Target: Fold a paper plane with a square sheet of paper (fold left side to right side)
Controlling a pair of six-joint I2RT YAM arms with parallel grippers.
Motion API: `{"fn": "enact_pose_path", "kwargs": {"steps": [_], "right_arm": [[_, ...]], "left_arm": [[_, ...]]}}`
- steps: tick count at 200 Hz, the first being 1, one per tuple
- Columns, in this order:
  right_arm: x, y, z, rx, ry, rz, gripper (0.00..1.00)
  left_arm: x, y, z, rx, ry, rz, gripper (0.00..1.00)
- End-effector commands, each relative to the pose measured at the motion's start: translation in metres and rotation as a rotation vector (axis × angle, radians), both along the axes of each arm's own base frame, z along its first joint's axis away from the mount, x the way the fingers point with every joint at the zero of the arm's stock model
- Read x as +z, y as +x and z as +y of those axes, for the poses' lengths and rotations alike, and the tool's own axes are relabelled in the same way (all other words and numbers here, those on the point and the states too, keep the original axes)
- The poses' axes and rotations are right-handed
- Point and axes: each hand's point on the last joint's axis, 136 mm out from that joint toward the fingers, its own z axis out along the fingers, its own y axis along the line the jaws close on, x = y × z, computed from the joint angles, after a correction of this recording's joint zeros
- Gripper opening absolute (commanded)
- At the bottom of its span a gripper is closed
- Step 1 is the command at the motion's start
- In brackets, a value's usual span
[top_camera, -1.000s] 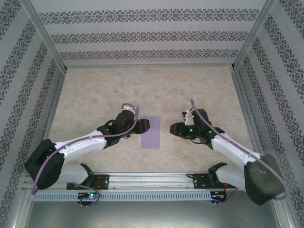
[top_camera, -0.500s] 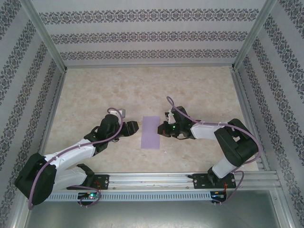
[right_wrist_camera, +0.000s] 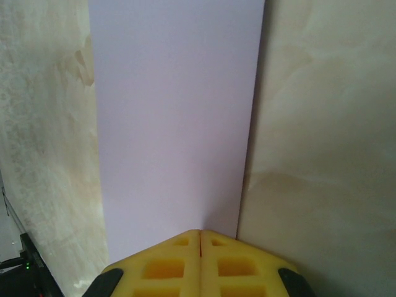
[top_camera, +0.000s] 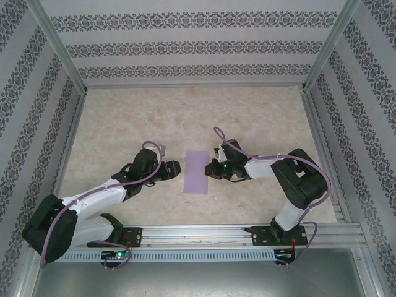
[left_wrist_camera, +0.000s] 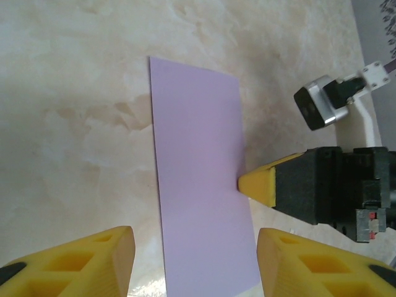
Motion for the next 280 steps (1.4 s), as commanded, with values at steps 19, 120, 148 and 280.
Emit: {"fn": "enact_pose_path", "kwargs": {"steps": [19, 120, 148, 280], "right_arm": [[-0.025, -0.015, -0.018, 0.012, -0.104, 0.032, 0.0], [-0.031, -0.022, -0.035, -0.009, -0.154, 0.031, 0.0], [-0.034, -0.023, -0.036, -0.008, -0.154, 0.037, 0.0], [-0.033, -0.024, -0.035, -0.01, -0.148, 0.04, 0.0]], "left_arm": [[-0.007, 0.001, -0.017, -0.075, -0.028, 0.101, 0.53], [-0.058, -0.005, -0.034, -0.083, 0.153, 0.355, 0.46], [-0.064, -0.008, -0.04, -0.099, 0.145, 0.381, 0.42], [-0.069, -0.011, -0.068, -0.146, 0.007, 0.407, 0.36]]}}
